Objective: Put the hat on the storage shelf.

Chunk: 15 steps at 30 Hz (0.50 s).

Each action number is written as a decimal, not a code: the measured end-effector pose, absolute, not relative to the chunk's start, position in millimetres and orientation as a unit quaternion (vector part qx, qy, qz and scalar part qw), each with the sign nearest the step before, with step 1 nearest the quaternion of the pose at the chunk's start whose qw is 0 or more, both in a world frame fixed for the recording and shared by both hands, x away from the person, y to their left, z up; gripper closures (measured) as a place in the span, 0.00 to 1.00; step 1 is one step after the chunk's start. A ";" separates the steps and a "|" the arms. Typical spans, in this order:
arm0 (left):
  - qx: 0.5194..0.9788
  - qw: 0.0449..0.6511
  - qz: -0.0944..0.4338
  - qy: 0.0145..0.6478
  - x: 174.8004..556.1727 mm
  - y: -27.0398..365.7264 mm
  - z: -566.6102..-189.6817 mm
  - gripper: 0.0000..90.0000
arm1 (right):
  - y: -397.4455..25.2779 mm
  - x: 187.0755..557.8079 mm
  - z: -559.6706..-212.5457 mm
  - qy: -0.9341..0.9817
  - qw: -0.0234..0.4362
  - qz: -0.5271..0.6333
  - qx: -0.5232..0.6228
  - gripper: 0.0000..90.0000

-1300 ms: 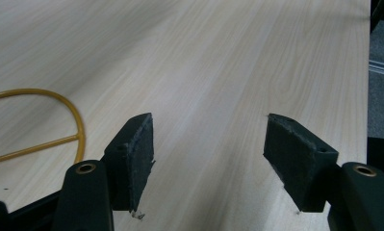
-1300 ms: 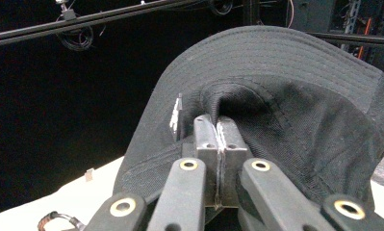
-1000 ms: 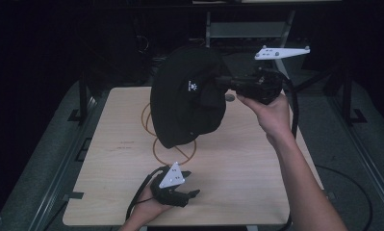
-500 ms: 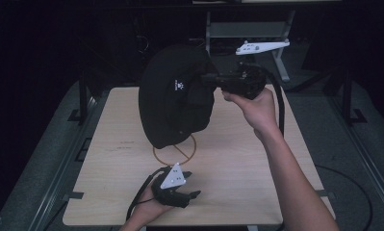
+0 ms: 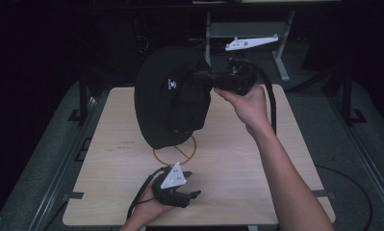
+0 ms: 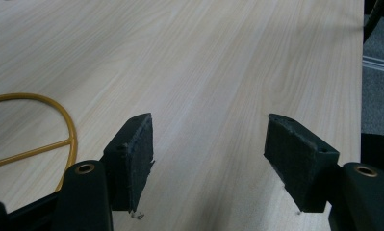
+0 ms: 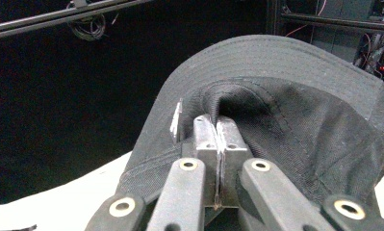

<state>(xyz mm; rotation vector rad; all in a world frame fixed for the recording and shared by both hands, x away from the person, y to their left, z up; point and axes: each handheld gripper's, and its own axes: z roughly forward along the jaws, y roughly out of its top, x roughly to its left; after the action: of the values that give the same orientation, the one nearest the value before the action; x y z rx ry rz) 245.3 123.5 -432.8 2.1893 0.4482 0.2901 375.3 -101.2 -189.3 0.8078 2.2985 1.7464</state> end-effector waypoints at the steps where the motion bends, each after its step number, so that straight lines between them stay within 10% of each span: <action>1: 0.877 0.430 0.116 0.179 245.4 123.7 -432.7 0.37 | -99.8 375.9 -188.9 0.766 0.073 0.579 0.270 0.99; 15: 0.875 0.434 0.116 0.178 243.4 122.2 -432.7 0.37 | -75.0 385.4 -189.5 0.772 0.064 0.574 0.267 0.99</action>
<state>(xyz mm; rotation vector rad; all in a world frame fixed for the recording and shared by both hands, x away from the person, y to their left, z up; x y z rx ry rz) 243.4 122.2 -432.7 2.1798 0.4426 0.2888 385.4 -75.0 -189.5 0.8050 2.3303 1.7323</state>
